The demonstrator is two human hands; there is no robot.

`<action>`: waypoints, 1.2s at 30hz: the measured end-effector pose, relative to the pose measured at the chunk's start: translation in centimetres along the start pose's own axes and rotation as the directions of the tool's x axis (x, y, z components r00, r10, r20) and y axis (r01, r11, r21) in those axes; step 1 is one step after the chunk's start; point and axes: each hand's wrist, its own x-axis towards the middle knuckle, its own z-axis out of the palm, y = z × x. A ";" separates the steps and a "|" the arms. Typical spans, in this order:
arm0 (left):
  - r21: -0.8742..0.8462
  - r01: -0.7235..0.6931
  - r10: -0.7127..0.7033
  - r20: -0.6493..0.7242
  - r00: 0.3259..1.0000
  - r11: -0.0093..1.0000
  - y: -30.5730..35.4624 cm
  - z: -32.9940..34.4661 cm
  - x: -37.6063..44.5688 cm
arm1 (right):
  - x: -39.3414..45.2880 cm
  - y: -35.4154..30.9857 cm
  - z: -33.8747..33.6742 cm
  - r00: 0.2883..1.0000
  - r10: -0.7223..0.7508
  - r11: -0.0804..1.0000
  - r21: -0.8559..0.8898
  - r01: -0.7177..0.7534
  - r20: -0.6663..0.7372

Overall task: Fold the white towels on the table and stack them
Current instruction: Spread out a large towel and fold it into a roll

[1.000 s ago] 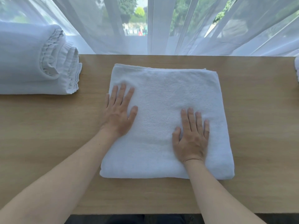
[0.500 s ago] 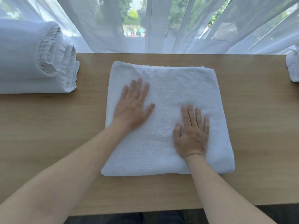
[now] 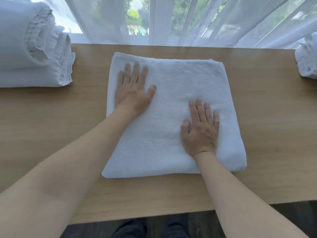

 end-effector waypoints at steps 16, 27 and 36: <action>0.032 -0.247 0.242 0.122 0.963 0.968 4.3 2.6 -16.7 | -5.1 3.6 -3.1 0.960 -0.074 0.997 0.019 0.071 0.269; 0.062 -0.537 0.513 0.219 0.830 0.841 5.2 2.9 -19.1 | -8.5 0.6 -3.8 0.938 -0.098 0.995 0.020 0.097 0.333; 0.182 -0.448 0.453 0.015 0.892 0.876 -2.2 3.2 -22.9 | -9.3 5.0 -4.0 0.934 0.037 0.998 -0.068 -0.014 0.355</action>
